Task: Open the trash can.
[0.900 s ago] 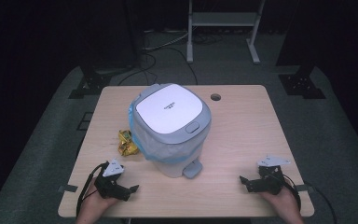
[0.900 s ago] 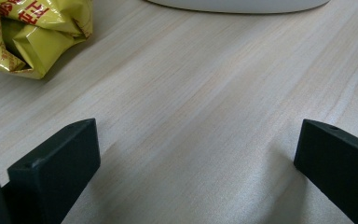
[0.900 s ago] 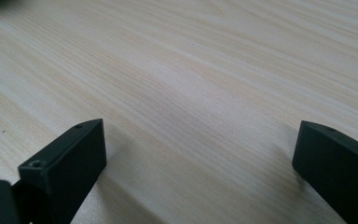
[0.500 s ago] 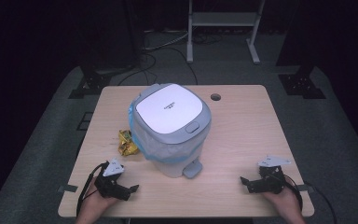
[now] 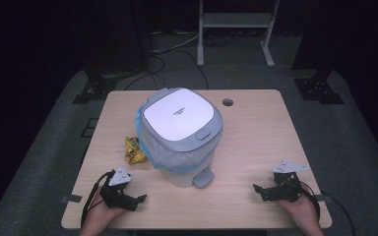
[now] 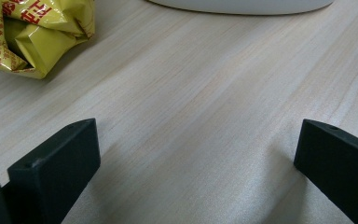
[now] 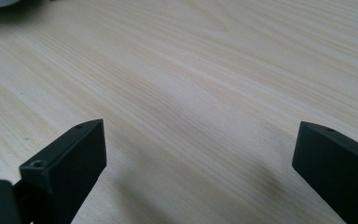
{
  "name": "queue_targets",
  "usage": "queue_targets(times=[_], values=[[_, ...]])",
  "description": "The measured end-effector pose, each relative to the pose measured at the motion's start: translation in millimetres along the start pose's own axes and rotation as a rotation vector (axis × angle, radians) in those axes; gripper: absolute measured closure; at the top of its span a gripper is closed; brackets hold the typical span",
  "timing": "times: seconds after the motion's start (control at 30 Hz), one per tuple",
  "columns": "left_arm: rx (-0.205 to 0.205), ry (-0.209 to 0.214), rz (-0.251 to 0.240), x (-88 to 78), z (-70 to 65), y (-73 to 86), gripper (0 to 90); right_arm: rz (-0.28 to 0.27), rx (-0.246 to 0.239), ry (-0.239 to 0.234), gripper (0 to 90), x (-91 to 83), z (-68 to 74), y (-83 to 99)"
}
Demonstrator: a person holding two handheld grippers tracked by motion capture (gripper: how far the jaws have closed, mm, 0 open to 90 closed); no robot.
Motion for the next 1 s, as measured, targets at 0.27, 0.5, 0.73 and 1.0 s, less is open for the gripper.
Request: queue_targets(times=[0.27,0.5,0.73,1.0], values=[[-0.002,-0.003,0.000,0.1,0.1,-0.2,0.0,-0.018,-0.017,-0.032,4.4,-6.0,7.9,-8.5],[-0.004,-0.004,0.000,0.3,0.2,-0.3,0.0,-0.023,-0.006,-0.050,5.0,-8.2,10.7,-11.8],[-0.006,-0.006,0.001,0.5,0.3,-0.4,0.0,-0.030,-0.007,-0.070,5.4,-11.6,13.9,-18.0],[-0.006,-0.006,0.001,0.5,0.4,-0.4,0.0,-0.033,-0.003,-0.090,6.8,-13.1,18.3,-26.2]])
Point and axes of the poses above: each handheld gripper's, and its own axes: x roughly forward along the jaws, y roughly out of its underside, z roughly to its left, the point moved 9 cm from there along x, roughly forward along the jaws
